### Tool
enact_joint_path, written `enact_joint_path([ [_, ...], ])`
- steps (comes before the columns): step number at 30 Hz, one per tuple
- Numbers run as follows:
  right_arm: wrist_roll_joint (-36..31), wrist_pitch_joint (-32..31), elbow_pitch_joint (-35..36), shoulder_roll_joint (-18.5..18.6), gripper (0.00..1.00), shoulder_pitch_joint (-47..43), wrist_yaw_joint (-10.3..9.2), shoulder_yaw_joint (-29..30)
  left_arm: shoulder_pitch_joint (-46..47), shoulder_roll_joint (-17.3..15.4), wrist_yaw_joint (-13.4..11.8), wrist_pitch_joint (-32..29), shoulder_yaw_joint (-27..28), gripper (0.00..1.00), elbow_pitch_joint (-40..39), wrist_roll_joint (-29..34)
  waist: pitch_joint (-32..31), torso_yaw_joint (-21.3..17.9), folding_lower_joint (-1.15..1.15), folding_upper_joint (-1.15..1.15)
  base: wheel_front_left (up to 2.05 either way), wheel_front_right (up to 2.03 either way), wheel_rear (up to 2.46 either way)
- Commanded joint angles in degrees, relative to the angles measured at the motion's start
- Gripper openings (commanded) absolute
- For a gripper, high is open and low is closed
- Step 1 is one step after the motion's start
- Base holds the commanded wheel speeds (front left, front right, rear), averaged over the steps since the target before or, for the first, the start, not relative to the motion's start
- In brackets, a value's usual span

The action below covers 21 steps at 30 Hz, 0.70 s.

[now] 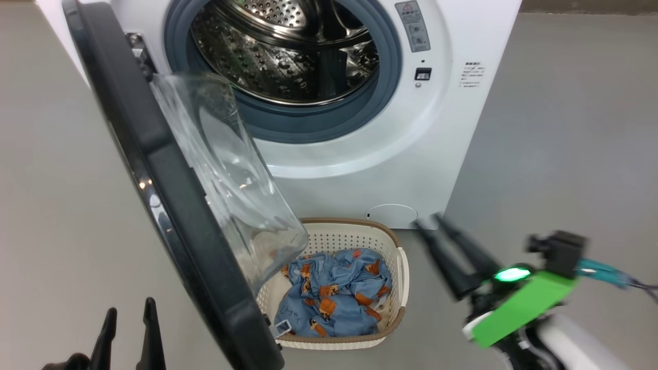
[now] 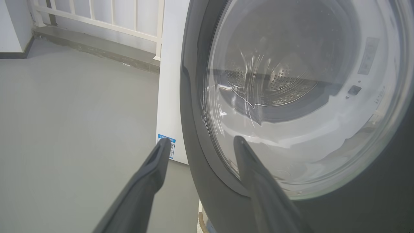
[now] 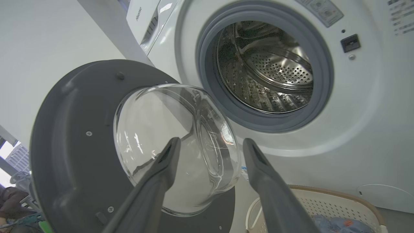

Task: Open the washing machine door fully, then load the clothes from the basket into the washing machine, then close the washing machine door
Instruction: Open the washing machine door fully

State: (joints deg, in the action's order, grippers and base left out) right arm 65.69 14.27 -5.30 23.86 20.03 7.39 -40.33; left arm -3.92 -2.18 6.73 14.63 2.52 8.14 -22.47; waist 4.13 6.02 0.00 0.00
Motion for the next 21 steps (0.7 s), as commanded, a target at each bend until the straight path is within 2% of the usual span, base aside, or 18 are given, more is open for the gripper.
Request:
enact_joint_path([
  [1, -3.24, 0.68, 1.48, -1.29, 1.00, -3.80, 0.10, 6.45, 0.06, -0.70, -0.48, 0.37, 2.13, 1.00, -1.70, 0.62, -0.46, -0.61, 0.00, 0.00, 0.00, 0.00, 0.00],
  [2, -4.71, 0.69, 2.02, -2.20, 1.00, -5.48, 0.10, 9.85, -0.11, -0.70, -0.50, 0.37, 2.22, 1.00, -1.76, 0.60, -0.56, -0.77, 0.00, 0.00, 0.00, 0.00, 0.00],
  [3, -4.71, 0.69, 2.02, -2.20, 1.00, -5.48, 0.10, 9.85, -0.11, -0.70, -0.50, 0.37, 2.22, 1.00, -1.76, 0.60, -0.56, -0.77, 0.00, 0.00, 0.00, 0.00, 0.00],
  [9, -17.85, 0.72, 4.00, -6.00, 1.00, -14.11, 0.10, 23.65, -0.84, -0.70, -0.40, 0.37, 2.32, 1.00, -1.75, 0.69, -0.91, -1.63, 0.00, 0.00, 0.00, 0.00, 0.00],
  [14, -30.49, 0.72, 4.78, -8.75, 1.00, -18.95, 0.10, 29.76, -1.24, -0.70, -0.36, 0.37, 2.78, 1.00, -1.74, 0.92, -1.42, -2.28, 0.00, 0.00, 0.00, 0.00, 0.00],
  [21, -40.13, 0.73, 6.39, -12.92, 1.00, -23.95, 0.10, 36.95, -2.04, -0.70, -0.29, 0.37, 3.25, 1.00, -1.50, 1.33, -2.33, -2.95, 0.00, 0.00, 0.00, 0.00, 0.00],
])
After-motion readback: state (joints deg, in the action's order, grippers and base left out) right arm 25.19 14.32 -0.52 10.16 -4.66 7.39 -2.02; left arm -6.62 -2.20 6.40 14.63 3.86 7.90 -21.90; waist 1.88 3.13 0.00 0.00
